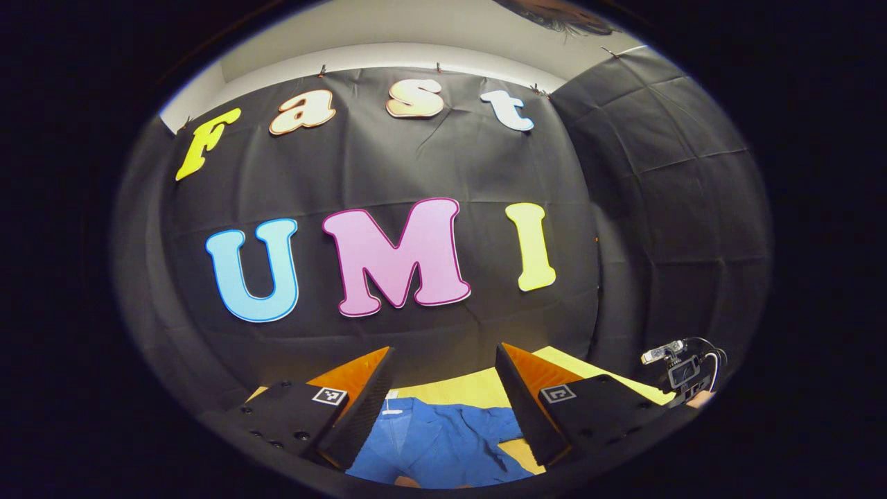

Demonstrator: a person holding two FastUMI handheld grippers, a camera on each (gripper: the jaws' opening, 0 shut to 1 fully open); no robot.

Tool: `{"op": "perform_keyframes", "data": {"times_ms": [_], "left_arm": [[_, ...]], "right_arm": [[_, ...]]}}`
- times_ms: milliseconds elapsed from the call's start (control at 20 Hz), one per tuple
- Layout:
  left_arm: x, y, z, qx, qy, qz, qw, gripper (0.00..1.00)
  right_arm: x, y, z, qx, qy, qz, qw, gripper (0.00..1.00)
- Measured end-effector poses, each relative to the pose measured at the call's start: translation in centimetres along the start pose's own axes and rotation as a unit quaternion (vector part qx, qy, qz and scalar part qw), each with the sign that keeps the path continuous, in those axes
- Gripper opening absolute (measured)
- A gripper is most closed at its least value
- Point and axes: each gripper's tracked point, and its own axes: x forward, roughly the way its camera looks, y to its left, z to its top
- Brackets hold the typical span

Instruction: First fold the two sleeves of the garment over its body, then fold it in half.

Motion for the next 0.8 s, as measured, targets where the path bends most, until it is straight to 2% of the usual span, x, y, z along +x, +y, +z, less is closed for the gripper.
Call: {"op": "perform_keyframes", "data": {"times_ms": [100,150,200,250,350,400,450,800], "left_arm": [[-0.2,0.1,-0.3,-0.005,0.004,0.003,1.000,0.83],[-0.3,0.2,-0.4,-0.006,0.006,0.005,1.000,0.83],[-0.4,0.5,-0.5,-0.005,0.009,0.008,1.000,0.83],[-0.5,0.7,-0.7,-0.005,0.010,0.012,1.000,0.83],[-0.8,0.9,-1.0,-0.007,0.015,0.017,1.000,0.83],[-0.9,1.1,-1.1,-0.007,0.017,0.020,1.000,0.83],[-1.1,1.2,-1.3,-0.008,0.018,0.022,1.000,0.83],[-2.4,2.6,-1.6,0.002,0.026,0.047,0.999,0.83]], "right_arm": [[0.1,-0.4,0.2,-0.004,-0.004,0.006,1.000,0.30],[0.6,-0.2,0.3,-0.003,-0.007,0.013,1.000,0.19],[0.0,-0.3,0.2,-0.001,-0.006,0.020,1.000,0.01],[0.1,-0.1,0.2,0.004,-0.008,0.030,1.000,0.12],[0.5,-0.3,0.6,0.030,-0.004,0.041,0.999,0.12],[-0.1,-0.3,0.6,0.042,-0.003,0.043,0.998,0.02],[0.0,-0.3,0.6,0.044,0.001,0.046,0.998,0.02],[0.1,0.6,0.0,-0.003,0.008,0.052,0.999,0.02]]}}
